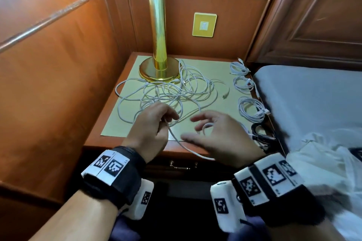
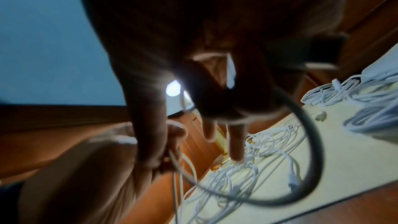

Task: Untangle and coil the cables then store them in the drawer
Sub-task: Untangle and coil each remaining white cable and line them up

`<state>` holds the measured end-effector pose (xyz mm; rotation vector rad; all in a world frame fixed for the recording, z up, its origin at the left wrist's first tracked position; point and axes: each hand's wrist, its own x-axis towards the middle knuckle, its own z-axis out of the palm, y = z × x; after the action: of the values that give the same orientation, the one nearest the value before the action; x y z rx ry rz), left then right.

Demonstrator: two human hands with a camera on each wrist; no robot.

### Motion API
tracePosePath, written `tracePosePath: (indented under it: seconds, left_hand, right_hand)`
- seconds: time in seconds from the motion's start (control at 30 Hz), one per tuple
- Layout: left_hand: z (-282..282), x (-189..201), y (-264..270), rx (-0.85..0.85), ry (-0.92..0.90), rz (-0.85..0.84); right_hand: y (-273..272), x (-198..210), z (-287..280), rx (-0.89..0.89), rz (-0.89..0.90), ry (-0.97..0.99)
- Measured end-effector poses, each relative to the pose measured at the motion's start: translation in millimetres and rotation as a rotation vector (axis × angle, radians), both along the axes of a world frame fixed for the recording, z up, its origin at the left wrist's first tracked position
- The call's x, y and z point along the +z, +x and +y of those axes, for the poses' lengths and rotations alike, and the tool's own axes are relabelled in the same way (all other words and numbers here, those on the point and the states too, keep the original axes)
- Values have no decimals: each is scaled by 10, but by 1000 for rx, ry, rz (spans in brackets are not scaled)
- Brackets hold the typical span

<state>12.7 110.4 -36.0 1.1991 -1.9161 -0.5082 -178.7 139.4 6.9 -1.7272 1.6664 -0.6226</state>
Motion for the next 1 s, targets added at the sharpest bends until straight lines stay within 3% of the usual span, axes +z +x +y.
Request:
tracePosePath:
  seconds: [0.13, 0.27, 0.4, 0.53, 0.63, 0.73, 0.8, 1.0]
  left_hand:
    - [-16, 13, -36, 25, -163, -48]
    - [-57, -34, 35, 121, -122, -172]
    - [-157, -108, 182, 416, -49, -210]
    - [-226, -148, 344, 601, -34, -242]
    - [-241, -153, 439, 712, 4, -222]
    - [-259, -171, 499, 704, 1, -145]
    - [-241, -132, 486, 682, -48, -68]
    - [-20, 165, 430, 560, -172, 207]
  right_hand:
    - [98, -84, 24, 238, 136, 203]
    - [104, -23, 8, 117, 7, 6]
    - [24, 126, -2, -258, -408, -289]
    - [-109, 132, -54, -582, -850, -339]
    - [-178, 116, -82, -645, -1036, -307]
    - [-160, 140, -69, -559, -1181, -280]
    - [-124, 158, -45, -468, -1115, -249]
    - [-29, -34, -64, -208, -267, -36]
